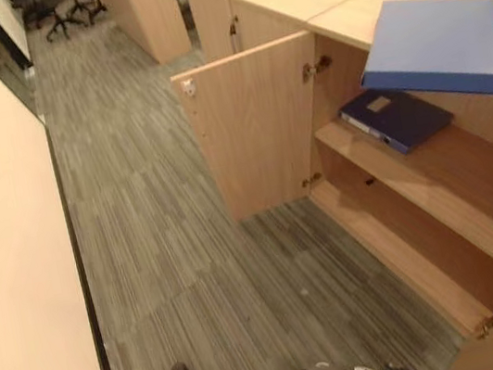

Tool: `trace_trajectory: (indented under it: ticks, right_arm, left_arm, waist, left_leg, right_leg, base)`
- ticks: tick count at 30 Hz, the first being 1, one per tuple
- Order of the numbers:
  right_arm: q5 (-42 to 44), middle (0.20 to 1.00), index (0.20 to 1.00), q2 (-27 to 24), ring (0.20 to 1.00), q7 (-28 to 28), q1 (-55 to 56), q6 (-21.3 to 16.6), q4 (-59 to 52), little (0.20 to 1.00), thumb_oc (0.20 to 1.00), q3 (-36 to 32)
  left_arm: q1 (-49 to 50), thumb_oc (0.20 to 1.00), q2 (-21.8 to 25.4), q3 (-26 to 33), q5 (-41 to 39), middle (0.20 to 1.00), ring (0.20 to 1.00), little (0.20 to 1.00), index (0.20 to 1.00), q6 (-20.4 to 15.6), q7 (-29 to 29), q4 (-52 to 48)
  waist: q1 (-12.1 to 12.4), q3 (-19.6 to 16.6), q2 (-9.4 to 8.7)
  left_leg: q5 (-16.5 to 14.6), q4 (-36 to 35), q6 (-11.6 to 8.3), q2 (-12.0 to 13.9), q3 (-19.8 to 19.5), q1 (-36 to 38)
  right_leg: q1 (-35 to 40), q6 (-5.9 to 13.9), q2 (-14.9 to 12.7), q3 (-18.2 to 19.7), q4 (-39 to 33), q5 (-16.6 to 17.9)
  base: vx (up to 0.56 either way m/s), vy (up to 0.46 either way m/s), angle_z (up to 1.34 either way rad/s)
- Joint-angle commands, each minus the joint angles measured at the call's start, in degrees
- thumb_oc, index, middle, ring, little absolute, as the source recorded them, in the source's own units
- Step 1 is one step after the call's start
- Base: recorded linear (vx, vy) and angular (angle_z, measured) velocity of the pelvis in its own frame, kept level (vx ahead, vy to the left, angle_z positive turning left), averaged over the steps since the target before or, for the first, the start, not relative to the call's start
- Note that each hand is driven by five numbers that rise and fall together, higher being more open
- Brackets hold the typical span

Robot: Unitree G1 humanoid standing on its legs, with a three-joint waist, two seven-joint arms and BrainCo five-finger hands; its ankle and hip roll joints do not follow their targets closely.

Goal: Put the empty folder in the office cabinet

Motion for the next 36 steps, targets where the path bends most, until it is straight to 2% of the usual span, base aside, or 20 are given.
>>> trace_trajectory:
  ticks: [1,3,7,9,12,13,14,15,20,22,25,26,27,28,29,30,31,34,35,36]
  right_arm:
    - [-0.41,1.000,1.000,1.71,1.000,0.23,-1.46,-1.57,0.35,1.000,1.000,-1.16]
    - [-0.45,1.000,1.000,1.43,1.000,0.24,-1.12,-1.46,0.97,1.000,1.000,-1.94]
    - [-0.44,1.000,1.000,0.87,1.000,0.66,-0.60,-1.34,1.22,1.000,1.000,-2.84]
    - [0.03,1.000,1.000,1.03,1.000,0.74,-0.64,-1.22,1.35,1.000,1.000,-3.45]
    - [-0.07,1.000,1.000,1.39,1.000,1.12,-0.59,-0.83,1.36,1.000,1.000,-3.53]
    - [-0.07,1.000,1.000,1.40,1.000,1.12,-0.59,-0.82,1.35,1.000,1.000,-3.53]
    - [-0.27,1.000,1.000,1.57,1.000,1.09,-0.72,-0.82,1.29,1.000,1.000,-3.37]
    - [-0.22,1.000,1.000,2.02,1.000,1.11,-1.81,-0.56,0.89,1.000,1.000,-3.25]
    - [-0.61,1.000,1.000,2.19,1.000,1.41,-2.63,-0.61,-0.36,1.000,1.000,-2.91]
    - [-0.69,1.000,1.000,2.19,1.000,1.54,-3.32,-0.69,-1.04,1.000,1.000,-2.81]
    - [0.03,1.000,1.000,2.36,1.000,1.93,-3.61,-1.00,-2.75,1.000,1.000,-3.32]
    - [0.10,1.000,1.000,2.30,1.000,1.95,-3.44,-1.07,-2.96,1.000,1.000,-3.57]
    - [-0.22,1.000,1.000,2.36,1.000,1.88,-3.22,-1.06,-3.24,1.000,1.000,-3.47]
    - [-0.65,1.000,1.000,2.56,1.000,1.89,-3.42,-1.06,-3.39,1.000,1.000,-2.94]
    - [-0.74,1.000,1.000,2.82,1.000,1.93,-3.52,-1.03,-3.70,1.000,1.000,-2.65]
    - [-0.92,1.000,1.000,3.00,1.000,2.01,-3.78,-0.96,-4.20,1.000,1.000,-2.19]
    - [-1.25,1.000,1.000,3.46,1.000,1.93,-4.51,-0.85,-4.75,1.000,1.000,-1.15]
    - [-1.25,1.000,1.000,3.16,1.000,2.05,-5.26,-0.58,-5.23,1.000,1.000,-0.58]
    - [-0.99,1.000,1.000,3.02,1.000,2.23,-5.14,-0.38,-5.46,1.000,1.000,-0.36]
    - [-1.01,1.000,1.000,3.01,1.000,2.35,-5.08,-0.30,-5.36,1.000,1.000,-0.30]
  left_arm:
    - [-2.05,1.000,1.41,-1.02,-0.82,1.000,1.000,1.000,1.000,-1.85,0.68,1.12]
    - [-2.24,1.000,1.06,-1.14,-1.76,1.000,1.000,1.000,1.000,-2.14,0.85,1.45]
    - [-2.19,1.000,0.72,-1.67,-1.42,1.000,1.000,1.000,1.000,-2.47,0.31,1.40]
    - [-2.60,1.000,0.66,-2.19,-1.06,1.000,1.000,1.000,1.000,-2.48,0.43,1.28]
    - [-3.37,1.000,1.17,-3.63,0.25,1.000,1.000,1.000,1.000,-2.67,0.28,0.59]
    - [-3.37,1.000,1.18,-3.63,0.25,1.000,1.000,1.000,1.000,-2.67,0.28,0.59]
    - [-3.65,1.000,1.35,-3.72,0.21,1.000,1.000,1.000,1.000,-2.75,0.29,0.16]
    - [-4.90,1.000,1.87,-4.62,0.24,1.000,1.000,1.000,1.000,-2.84,0.36,-1.02]
    - [-5.89,1.000,2.05,-6.54,1.29,1.000,1.000,1.000,1.000,-3.38,-0.39,-2.88]
    - [-6.69,1.000,2.45,-7.96,1.74,1.000,1.000,1.000,1.000,-3.71,-1.06,-5.06]
    - [-7.85,1.000,3.72,-11.66,2.12,1.000,1.000,1.000,1.000,-4.49,-2.77,-12.32]
    - [-7.88,1.000,4.15,-12.68,2.29,1.000,1.000,1.000,1.000,-4.66,-3.14,-14.95]
    - [-7.67,1.000,4.72,-14.96,2.99,1.000,1.000,1.000,1.000,-4.61,-4.04,-19.56]
    - [-7.29,1.000,5.71,-17.15,3.52,1.000,1.000,1.000,1.000,-4.47,-5.30,-24.51]
    - [-6.96,1.000,6.11,-17.86,3.65,1.000,1.000,1.000,1.000,-4.26,-5.75,-26.32]
    - [-7.09,1.000,6.52,-18.79,3.72,1.000,1.000,1.000,1.000,-4.15,-6.32,-27.88]
    - [-7.21,1.000,7.31,-20.16,3.62,1.000,1.000,1.000,1.000,-4.01,-6.98,-32.07]
    - [-7.97,1.000,7.84,-21.90,4.06,1.000,1.000,1.000,1.000,-3.92,-7.50,-36.00]
    - [-9.26,1.000,8.32,-23.16,4.56,1.000,1.000,1.000,1.000,-4.41,-7.83,-39.26]
    - [-9.80,1.000,8.57,-23.49,4.50,1.000,1.000,1.000,1.000,-4.62,-8.01,-40.72]
  waist:
    - [2.37,1.84,-1.80]
    - [2.18,1.68,-1.07]
    - [1.46,0.25,0.05]
    - [0.62,-0.26,0.17]
    - [-0.14,-0.93,-0.49]
    - [-0.05,-0.91,-0.53]
    - [-0.34,-0.98,-0.65]
    - [-1.00,-1.29,-0.80]
    - [-2.04,-1.85,-0.37]
    - [-2.61,-1.74,0.14]
    - [-3.54,-0.81,0.59]
    - [-3.48,-0.56,0.77]
    - [-3.29,0.21,0.88]
    - [-2.76,0.66,1.24]
    - [-2.75,0.73,1.07]
    - [-2.67,0.71,0.87]
    - [-2.84,0.86,0.81]
    - [-4.50,2.41,1.20]
    - [-5.96,3.40,0.79]
    - [-6.27,3.65,0.71]
  left_leg:
    - [6.28,-4.72,1.33,-4.13,-5.27,5.25]
    - [8.21,-8.20,1.09,-4.30,-10.91,4.48]
    - [6.71,-8.57,0.94,-6.25,-13.93,5.11]
    - [5.41,-8.38,1.23,-7.46,-12.64,6.32]
    - [2.86,-7.17,3.62,-10.20,-10.29,7.42]
    - [2.81,-7.13,3.65,-10.23,-10.18,7.46]
    - [1.95,-6.99,4.54,-11.18,-9.72,7.82]
    - [-0.09,-6.49,6.80,-13.80,-7.42,8.36]
    - [-1.37,-8.03,8.77,-16.27,-4.21,10.08]
    - [-1.62,-9.87,9.75,-17.59,-2.20,11.38]
    - [-3.88,-10.21,10.94,-19.96,0.49,13.31]
    - [-4.42,-10.21,11.23,-20.39,1.43,13.81]
    - [-6.38,-10.21,11.66,-21.31,2.45,15.67]
    - [-7.24,-10.21,12.24,-21.38,4.97,16.16]
    - [-7.48,-10.21,12.53,-21.43,5.99,16.40]
    - [-7.65,-10.21,12.66,-21.16,7.57,16.57]
    - [-7.99,-10.21,12.54,-20.01,10.32,16.89]
    - [-8.80,-10.21,12.11,-19.22,11.33,18.40]
    - [-9.63,-10.21,11.71,-19.36,11.01,19.73]
    - [-9.94,-10.21,11.63,-19.32,10.95,20.05]
  right_leg:
    - [7.64,2.31,3.87,5.75,-19.34,8.64]
    - [7.47,3.08,3.91,9.38,-19.26,9.26]
    - [7.97,4.43,3.89,13.26,-19.69,9.50]
    - [7.95,5.28,3.03,14.60,-19.85,9.93]
    - [7.54,6.69,0.59,17.24,-19.94,10.85]
    - [7.52,6.71,0.54,17.34,-19.90,10.83]
    - [7.07,7.14,-0.17,18.06,-19.43,11.07]
    - [4.84,8.81,-2.10,20.56,-17.21,11.89]
    - [2.26,10.45,-4.00,23.02,-14.28,13.15]
    - [-0.22,11.16,-5.10,23.87,-11.52,14.92]
    - [-2.31,11.62,-8.31,20.93,-7.26,17.67]
    - [-2.67,11.39,-9.79,18.54,-5.90,18.54]
    - [-2.74,11.42,-12.74,14.03,-1.54,19.03]
    - [-2.46,11.23,-14.75,7.47,1.97,19.26]
    - [-2.35,11.54,-14.98,5.68,2.73,19.55]
    - [-2.75,11.50,-14.41,3.74,2.70,19.11]
    - [-5.59,11.31,-11.48,2.36,0.37,17.97]
    - [-11.69,11.57,-7.40,4.78,-4.01,19.40]
    - [-13.85,12.35,-5.30,6.65,-9.57,21.30]
    - [-14.02,12.51,-4.83,7.17,-11.40,21.80]
  base:
    - [0.23,0.126,-0.84]
    - [0.21,0.210,-1.05]
    - [0.21,0.209,-0.74]
    - [0.21,0.237,-0.80]
    - [0.18,0.224,-0.38]
    - [0.13,0.180,-0.52]
    - [0.18,0.342,-0.42]
    - [0.18,0.342,-0.33]
    - [0.11,0.255,-0.50]
    - [0.07,0.251,-0.45]
    - [0.09,0.329,-0.76]
    - [0.14,0.283,-0.64]
    - [0.11,0.332,-0.65]
    - [0.10,0.279,-0.86]
    - [0.03,0.173,-1.66]
    - [0.07,0.002,-1.59]
    - [0.08,-0.052,-1.40]
    - [0.13,-0.095,-1.20]
    - [0.18,-0.133,-0.50]
    - [0.20,-0.173,0.12]
